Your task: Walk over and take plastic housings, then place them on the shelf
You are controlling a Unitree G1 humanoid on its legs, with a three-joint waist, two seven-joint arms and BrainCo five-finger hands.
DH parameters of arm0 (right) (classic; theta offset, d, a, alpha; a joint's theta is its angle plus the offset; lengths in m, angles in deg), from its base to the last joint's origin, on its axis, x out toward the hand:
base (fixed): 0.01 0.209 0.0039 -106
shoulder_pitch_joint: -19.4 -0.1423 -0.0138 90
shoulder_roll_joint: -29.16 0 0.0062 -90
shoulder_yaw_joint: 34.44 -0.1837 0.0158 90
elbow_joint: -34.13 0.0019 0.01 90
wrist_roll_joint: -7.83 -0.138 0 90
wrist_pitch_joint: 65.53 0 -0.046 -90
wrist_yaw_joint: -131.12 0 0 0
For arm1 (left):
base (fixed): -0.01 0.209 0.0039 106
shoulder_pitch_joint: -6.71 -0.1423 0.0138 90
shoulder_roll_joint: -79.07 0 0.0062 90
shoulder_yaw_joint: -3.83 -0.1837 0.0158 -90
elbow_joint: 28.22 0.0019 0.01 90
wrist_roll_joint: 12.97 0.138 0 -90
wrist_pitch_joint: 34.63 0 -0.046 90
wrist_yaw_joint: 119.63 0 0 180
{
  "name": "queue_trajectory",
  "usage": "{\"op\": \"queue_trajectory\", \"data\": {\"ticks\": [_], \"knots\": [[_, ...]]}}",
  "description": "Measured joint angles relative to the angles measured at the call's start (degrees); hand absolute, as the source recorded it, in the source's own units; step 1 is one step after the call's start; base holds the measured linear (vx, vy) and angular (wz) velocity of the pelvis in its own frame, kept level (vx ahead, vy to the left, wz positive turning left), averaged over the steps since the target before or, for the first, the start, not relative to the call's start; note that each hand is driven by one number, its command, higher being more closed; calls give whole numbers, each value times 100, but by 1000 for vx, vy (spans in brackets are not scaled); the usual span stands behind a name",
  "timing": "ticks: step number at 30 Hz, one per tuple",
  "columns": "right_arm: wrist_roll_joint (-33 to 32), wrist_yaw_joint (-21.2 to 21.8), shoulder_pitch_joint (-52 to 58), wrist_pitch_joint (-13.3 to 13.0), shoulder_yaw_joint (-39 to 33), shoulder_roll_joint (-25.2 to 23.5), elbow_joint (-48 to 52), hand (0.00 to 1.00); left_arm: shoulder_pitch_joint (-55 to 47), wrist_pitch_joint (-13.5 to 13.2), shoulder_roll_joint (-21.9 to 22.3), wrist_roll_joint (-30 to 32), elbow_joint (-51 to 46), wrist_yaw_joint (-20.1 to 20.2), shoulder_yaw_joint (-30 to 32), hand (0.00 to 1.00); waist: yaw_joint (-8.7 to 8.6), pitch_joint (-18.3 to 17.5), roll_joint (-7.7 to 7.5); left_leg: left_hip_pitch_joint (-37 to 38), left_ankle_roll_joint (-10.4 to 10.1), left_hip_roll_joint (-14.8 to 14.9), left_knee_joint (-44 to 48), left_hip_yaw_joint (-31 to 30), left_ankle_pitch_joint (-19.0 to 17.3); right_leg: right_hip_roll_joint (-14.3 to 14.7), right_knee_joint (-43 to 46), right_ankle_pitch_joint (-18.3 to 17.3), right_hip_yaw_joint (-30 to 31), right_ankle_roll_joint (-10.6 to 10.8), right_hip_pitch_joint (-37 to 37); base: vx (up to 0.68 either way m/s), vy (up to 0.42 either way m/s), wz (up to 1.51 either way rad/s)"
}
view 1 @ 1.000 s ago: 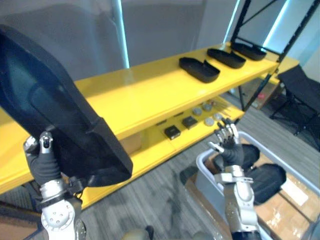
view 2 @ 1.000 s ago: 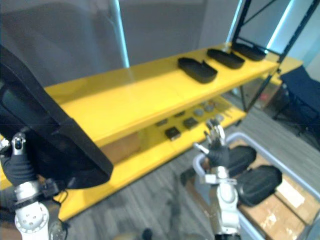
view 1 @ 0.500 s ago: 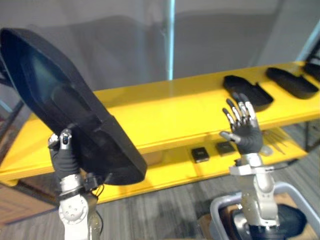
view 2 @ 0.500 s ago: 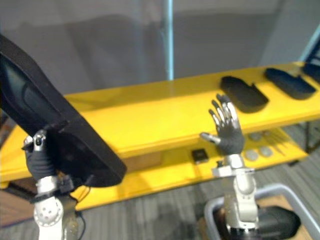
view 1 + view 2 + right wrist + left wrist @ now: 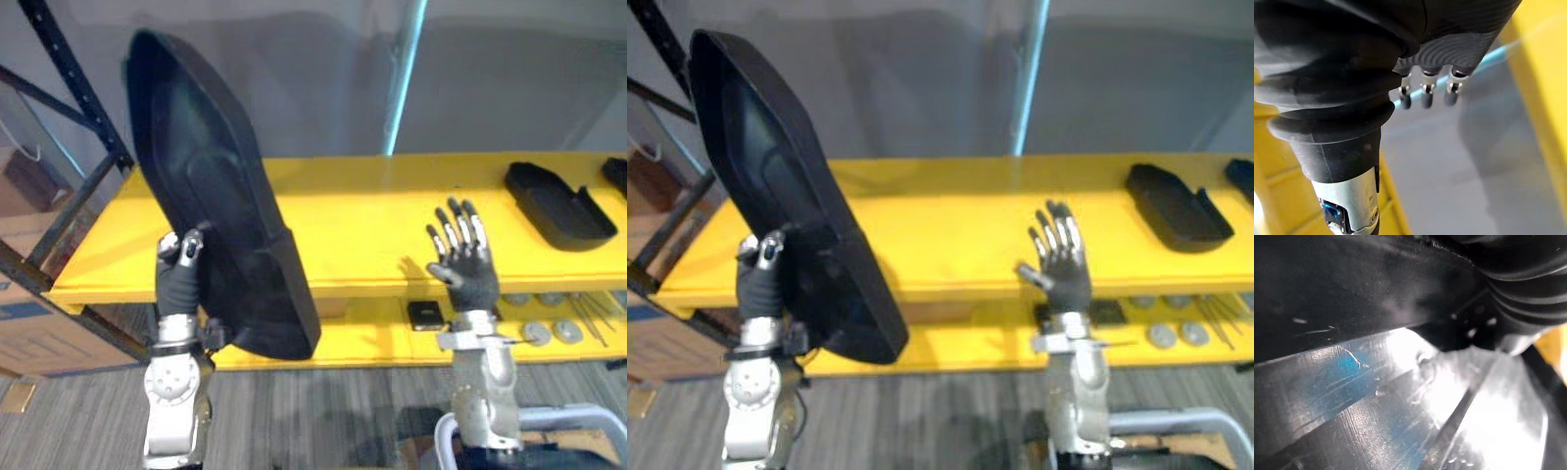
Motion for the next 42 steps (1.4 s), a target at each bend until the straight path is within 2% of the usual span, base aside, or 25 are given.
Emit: {"op": "queue_trajectory", "data": {"ticks": [4, 7, 10, 12, 14, 15, 19, 22, 23, 26, 28, 30, 33, 38, 42], "knots": [[308, -293, 293, -56, -100, -36, 177, 0, 209, 362, -397, 276, 10, 23, 115, 100, -84, 0, 1, 98, -13, -63, -148, 235, 22, -9, -135, 15, 191, 26, -60, -38, 33, -34], [440, -236, 531, -43, -310, -24, 483, 0, 669, 684, -656, 290, 336, 44, 252, 100, -258, 8, 32, 110, -25, -85, -228, 424, 60, 7, -245, 82, 419, 105, -151, -27, 12, -32], [452, -23, 621, -11, -437, 19, 631, 0, 1393, 1088, -962, 294, 1274, -57, 259, 100, -454, 34, 83, 235, -48, -32, -335, 684, 104, 101, -326, 226, 653, 58, -206, -37, 0, -40], [610, -194, 734, -202, -421, 15, 812, 0, 1816, 1320, -1127, 213, 1952, -151, 266, 100, -614, 39, 93, 323, -52, -26, -384, 838, 105, 135, -385, 275, 790, 47, -208, -42, -4, -48], [971, -611, 902, -576, -386, -12, 1091, 0, 2350, 1522, -1317, 165, 2774, -387, 325, 100, -771, 71, 136, 381, -60, -1, -421, 1064, 107, 192, -408, 343, 1042, 27, -306, -51, -12, -49], [977, -746, 992, -691, -386, -30, 1233, 0, 2605, 1615, -1356, 111, 3176, -467, 432, 100, -907, 82, 154, 406, -61, 1, -430, 1129, 107, 199, -420, 349, 1083, 35, -311, -52, -17, -32], [946, -811, 1230, -753, -387, -128, 1422, 0, 3383, 1947, -1569, -172, 4187, -732, 675, 100, -1165, 123, 223, 437, -83, 22, -446, 1392, 109, 253, -435, 352, 1367, 39, -447, -34, -26, -37], [922, -589, 1552, -672, -298, -153, 1429, 0, 3996, 2278, -1658, -403, 4851, -852, 705, 100, -1329, 201, 357, 508, -129, 54, -519, 1605, 138, 333, -453, 352, 1544, 40, -501, -44, -59, -33], [841, -393, 1704, -567, -195, -152, 1431, 0, 4223, 2434, -1697, -464, 5088, -883, 710, 100, -1443, 239, 424, 507, -148, 83, -520, 1668, 138, 370, -473, 352, 1597, 40, -517, -37, -45, -22], [716, -96, 1925, -370, 120, -143, 1432, 0, 4522, 2685, -1715, -518, 5451, -895, 834, 100, -1599, 275, 492, 507, -184, 153, -520, 1858, 159, 439, -475, 352, 1769, 40, -622, -42, -61, -30], [707, -21, 1994, -278, 265, -134, 1436, 0, 4633, 2799, -1717, -537, 5673, -925, 887, 100, -1614, 286, 513, 513, -196, 193, -516, 1980, 165, 495, -472, 370, 1883, 16, -687, -35, -49, -29], [656, -7, 2092, -146, 462, -83, 1448, 0, 4682, 2953, -1716, -535, 5911, -956, 888, 100, -1745, 325, 540, 500, -221, 241, -518, 1996, 179, 548, -470, 370, 1902, 14, -719, -46, -63, -13], [474, -6, 2094, 33, 657, 97, 1552, 0, 4746, 3177, -1720, -524, 6092, -1103, 937, 100, -1749, 522, 610, 447, -237, 251, -509, 2141, 180, 578, -376, 370, 2057, 14, -905, -77, -46, -22], [418, -47, 2036, 56, 883, 344, 1663, 0, 5081, 3533, -1737, -490, 6483, -1267, 1082, 100, -1790, 929, 624, 264, -249, 238, -490, 2160, 209, 584, -266, 379, 2143, 3, -1186, -81, -38, -5], [370, -141, 2030, 55, 924, 471, 1665, 0, 5335, 3695, -1937, -452, 6550, -1370, 1087, 100, -1833, 1023, 688, 192, -248, 235, -493, 2147, 209, 585, -266, 378, 2147, 3, -1260, -31, -31, 2]]}}
